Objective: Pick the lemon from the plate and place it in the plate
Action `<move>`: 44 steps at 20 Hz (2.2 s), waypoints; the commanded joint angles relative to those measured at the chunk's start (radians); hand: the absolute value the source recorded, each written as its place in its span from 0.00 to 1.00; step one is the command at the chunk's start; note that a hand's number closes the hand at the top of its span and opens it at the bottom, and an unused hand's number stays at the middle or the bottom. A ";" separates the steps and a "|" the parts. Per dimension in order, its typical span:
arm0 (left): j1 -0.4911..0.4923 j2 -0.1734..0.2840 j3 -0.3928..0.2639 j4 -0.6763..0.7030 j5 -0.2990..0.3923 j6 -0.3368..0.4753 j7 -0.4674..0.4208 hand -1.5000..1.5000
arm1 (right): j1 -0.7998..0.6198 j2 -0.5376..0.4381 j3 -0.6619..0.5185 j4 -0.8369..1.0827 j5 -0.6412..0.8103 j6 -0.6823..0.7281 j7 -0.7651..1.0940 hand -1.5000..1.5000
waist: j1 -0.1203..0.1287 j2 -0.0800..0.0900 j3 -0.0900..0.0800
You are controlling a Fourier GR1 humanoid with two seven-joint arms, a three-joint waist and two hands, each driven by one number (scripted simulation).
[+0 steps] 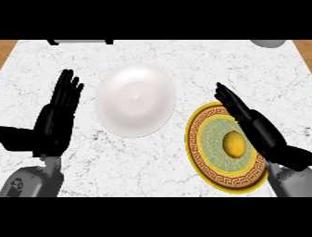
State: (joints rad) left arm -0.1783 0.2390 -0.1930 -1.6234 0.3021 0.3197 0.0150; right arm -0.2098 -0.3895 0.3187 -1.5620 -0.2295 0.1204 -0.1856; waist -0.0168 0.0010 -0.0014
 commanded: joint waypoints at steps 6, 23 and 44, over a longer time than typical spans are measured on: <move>0.022 0.186 0.013 0.070 -0.136 -0.023 0.039 0.50 | -0.021 0.206 -0.364 0.106 -0.019 -0.605 0.136 0.00 | -0.032 0.007 0.005; -0.061 0.169 -0.002 0.183 -0.152 -0.072 0.080 0.50 | -0.041 0.262 -0.044 0.364 1.062 -1.153 0.812 0.00 | -0.005 -0.013 -0.006; -0.089 0.177 0.028 0.173 -0.159 -0.102 0.113 0.50 | -0.053 0.262 -0.097 -0.179 1.136 -0.112 1.604 0.00 | -0.004 -0.009 0.000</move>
State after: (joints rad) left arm -0.2298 0.4043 -0.1786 -1.4287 0.1460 0.2172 0.0823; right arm -0.2666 -0.1253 0.2480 -1.6361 0.9289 -0.1744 1.2062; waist -0.0247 -0.0107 -0.0033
